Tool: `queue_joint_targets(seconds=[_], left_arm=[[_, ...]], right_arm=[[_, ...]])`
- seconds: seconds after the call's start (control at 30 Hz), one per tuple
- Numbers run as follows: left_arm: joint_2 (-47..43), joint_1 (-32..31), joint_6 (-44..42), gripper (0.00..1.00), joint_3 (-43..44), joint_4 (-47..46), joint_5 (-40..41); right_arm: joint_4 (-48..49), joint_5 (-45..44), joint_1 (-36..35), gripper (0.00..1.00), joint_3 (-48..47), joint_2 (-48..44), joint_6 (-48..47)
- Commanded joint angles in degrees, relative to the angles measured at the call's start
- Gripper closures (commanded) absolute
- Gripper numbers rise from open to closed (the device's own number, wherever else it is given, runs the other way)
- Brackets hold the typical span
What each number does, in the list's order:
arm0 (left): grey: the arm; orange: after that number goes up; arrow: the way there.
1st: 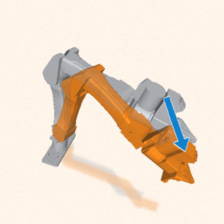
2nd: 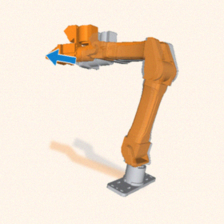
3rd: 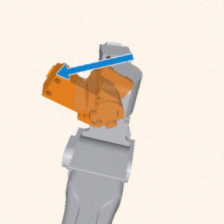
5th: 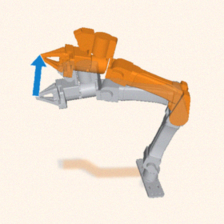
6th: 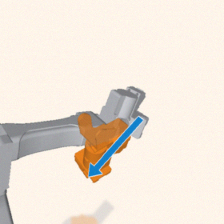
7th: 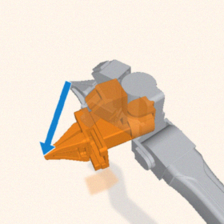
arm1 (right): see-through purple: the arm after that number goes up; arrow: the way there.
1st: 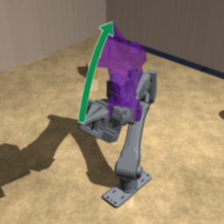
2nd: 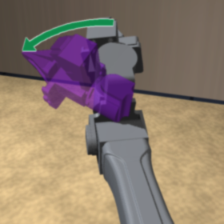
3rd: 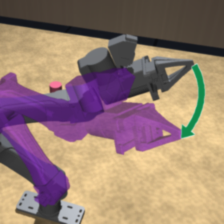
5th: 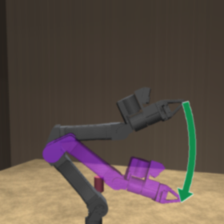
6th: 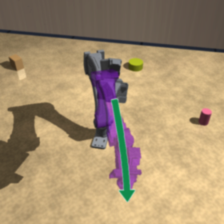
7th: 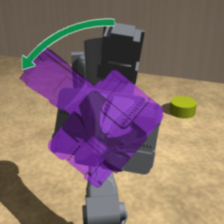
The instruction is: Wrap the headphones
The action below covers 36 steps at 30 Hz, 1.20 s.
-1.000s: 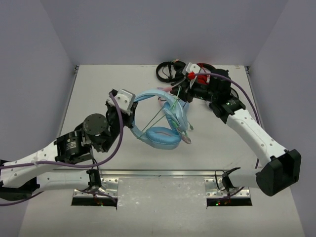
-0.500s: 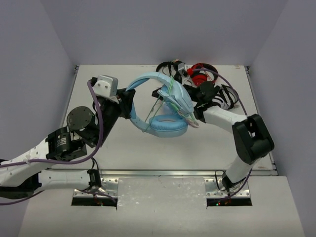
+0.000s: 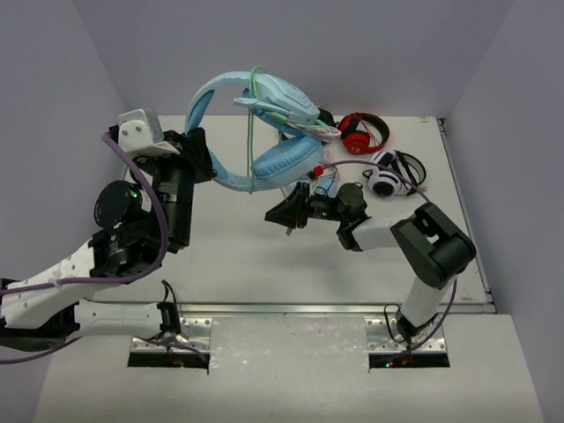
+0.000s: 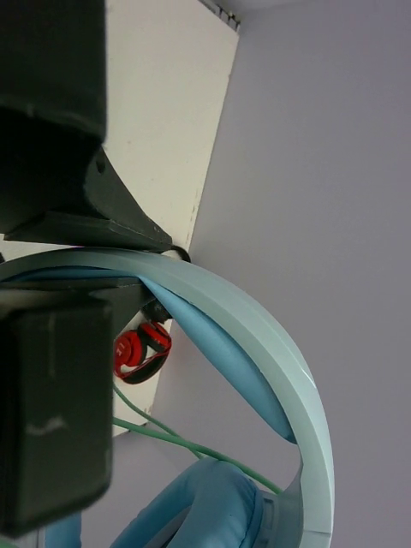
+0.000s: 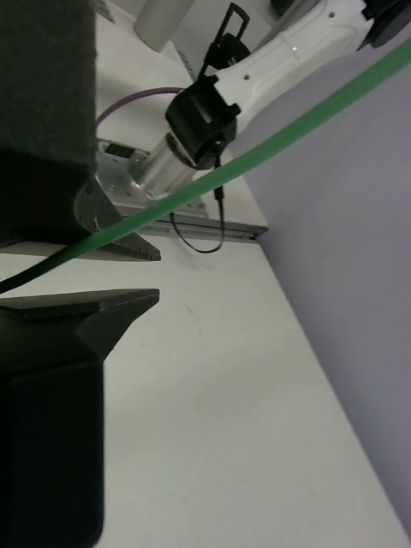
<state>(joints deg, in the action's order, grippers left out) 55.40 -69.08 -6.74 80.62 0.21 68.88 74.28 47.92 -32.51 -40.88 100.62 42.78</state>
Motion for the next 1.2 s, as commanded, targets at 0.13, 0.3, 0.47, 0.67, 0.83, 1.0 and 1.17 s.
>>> queue_joint_targets(seconds=[0.13, 0.3, 0.47, 0.67, 0.83, 1.0, 1.17], left_arm=[[7.0, 4.5, -1.5, 1.0, 11.5, -10.0, 6.6], [18.3, 18.9, 15.7, 1.0, 25.6, 19.8, -1.3], [30.6, 34.9, 30.8, 1.0, 37.1, 40.8, -12.0], [31.5, 47.0, 41.7, 1.0, 30.1, 40.4, -33.9], [31.7, 51.8, 46.7, 1.0, 26.4, 38.6, -38.4], [32.6, 54.0, 48.7, 1.0, 19.0, 36.9, -36.7], [28.4, 54.0, 47.1, 1.0, 5.8, 30.6, -34.1]], right_arm=[[13.5, -4.1, -4.3, 0.98, 8.6, -0.2, -1.1], [7.9, -10.6, -8.4, 0.99, 15.3, -6.4, -5.3], [-24.1, -29.3, -16.1, 0.99, 13.4, -19.8, -18.7], [-43.9, -37.6, -19.8, 0.99, 5.7, -25.7, -24.6], [-53.1, -37.8, -25.0, 0.99, -2.0, -23.8, -28.3], [-63.2, -31.3, -30.3, 0.99, -10.0, -21.0, -32.5], [-67.9, -29.2, -31.6, 0.99, -12.4, -24.8, -36.6]])
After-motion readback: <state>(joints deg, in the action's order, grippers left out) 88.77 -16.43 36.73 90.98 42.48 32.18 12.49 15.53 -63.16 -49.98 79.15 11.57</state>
